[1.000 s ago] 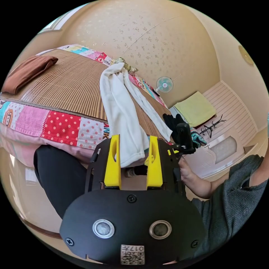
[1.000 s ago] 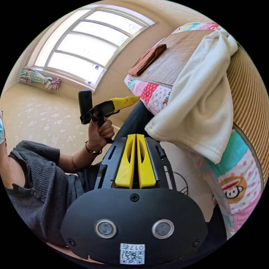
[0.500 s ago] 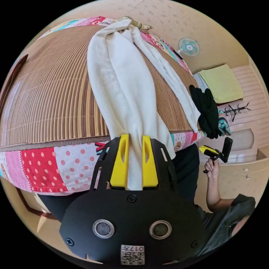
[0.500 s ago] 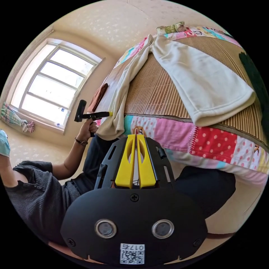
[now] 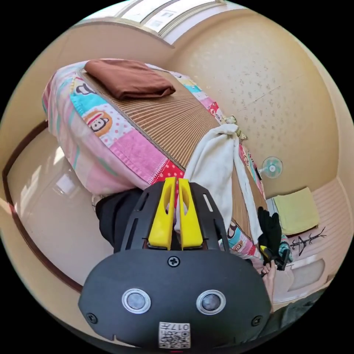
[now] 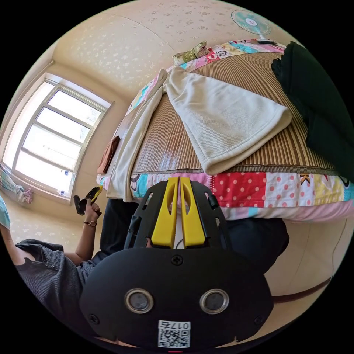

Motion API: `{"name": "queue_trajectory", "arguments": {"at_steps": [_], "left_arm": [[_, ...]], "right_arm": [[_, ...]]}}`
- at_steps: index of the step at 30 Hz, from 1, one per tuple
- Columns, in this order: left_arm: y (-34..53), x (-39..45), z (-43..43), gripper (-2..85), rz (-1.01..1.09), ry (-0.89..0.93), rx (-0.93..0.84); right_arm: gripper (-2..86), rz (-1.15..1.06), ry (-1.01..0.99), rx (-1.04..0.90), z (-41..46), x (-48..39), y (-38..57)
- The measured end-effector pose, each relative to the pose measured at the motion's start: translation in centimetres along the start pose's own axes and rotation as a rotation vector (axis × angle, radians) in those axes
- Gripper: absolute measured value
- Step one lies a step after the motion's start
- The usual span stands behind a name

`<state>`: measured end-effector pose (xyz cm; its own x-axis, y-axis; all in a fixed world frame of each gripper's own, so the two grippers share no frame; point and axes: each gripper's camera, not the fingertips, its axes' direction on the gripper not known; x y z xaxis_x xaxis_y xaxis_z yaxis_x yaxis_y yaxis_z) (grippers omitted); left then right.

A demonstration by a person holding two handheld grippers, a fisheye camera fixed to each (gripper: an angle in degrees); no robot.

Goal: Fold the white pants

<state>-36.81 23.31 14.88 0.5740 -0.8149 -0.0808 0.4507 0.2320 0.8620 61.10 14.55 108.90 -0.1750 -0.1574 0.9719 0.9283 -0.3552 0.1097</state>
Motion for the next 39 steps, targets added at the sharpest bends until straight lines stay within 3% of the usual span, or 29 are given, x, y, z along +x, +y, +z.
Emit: {"name": "queue_trajectory", "arguments": {"at_steps": [2,5,7,9,11,14,16,17,20,24,27,30,32,34,39], "left_arm": [[0.9,2.8,-0.5,7.3,0.145,0.086,0.031],[0.8,9.6,2.9,10.2,0.411,0.228,-0.157],[1.0,14.8,7.7,13.4,0.557,0.184,-0.349],[1.5,17.6,11.1,15.1,0.615,0.112,-0.407],[1.9,19.6,13.9,15.7,0.641,0.102,-0.428],[3.0,21.2,20.1,14.9,0.589,0.112,-0.619],[4.1,21.3,21.0,6.9,0.568,-0.081,-0.547],[4.5,21.4,20.9,6.1,0.577,-0.086,-0.536],[5.9,20.5,20.2,3.2,0.498,-0.015,-0.523],[7.6,21.0,17.6,2.8,0.539,0.194,-0.561],[9.3,23.4,17.0,3.3,0.697,0.39,-0.741],[9.8,24.8,16.1,4.1,0.795,0.576,-0.877],[8.8,24.4,15.4,6.0,0.778,0.522,-0.815],[7.0,23.5,14.2,7.2,0.753,0.347,-0.652],[3.3,22.5,14.5,9.8,0.658,0.126,-0.466]], "right_arm": [[2.2,0.0,0.009,0.001,0.5,-0.7,-0.8],[4.5,0.003,0.072,0.0,1.3,-1.8,-2.2],[6.7,-0.006,0.154,0.024,1.7,-2.3,-3.2],[10.5,-0.025,0.265,0.051,2.3,-2.4,-5.8],[14.0,-0.023,0.332,0.028,2.8,-2.1,-8.8],[17.1,-0.083,0.384,-0.028,4.1,-1.9,-13.1],[16.8,-0.112,0.412,-0.156,6.7,-1.1,-15.2],[15.5,-0.127,0.47,-0.252,8.8,-0.6,-15.8],[8.7,-0.151,0.524,-0.269,8.8,-2.1,-15.7],[4.4,-0.204,0.301,-0.377,8.3,-4.7,-12.6],[4.0,-0.266,0.051,-0.484,8.8,-5.6,-8.6],[4.4,-0.307,-0.073,-0.56,9.1,-5.5,-5.5],[4.4,-0.325,-0.075,-0.538,8.1,-5.5,-4.5],[3.2,-0.341,-0.064,-0.447,6.1,-5.5,-4.5],[1.2,-0.274,0.098,-0.032,2.6,-4.2,-9.6]]}}
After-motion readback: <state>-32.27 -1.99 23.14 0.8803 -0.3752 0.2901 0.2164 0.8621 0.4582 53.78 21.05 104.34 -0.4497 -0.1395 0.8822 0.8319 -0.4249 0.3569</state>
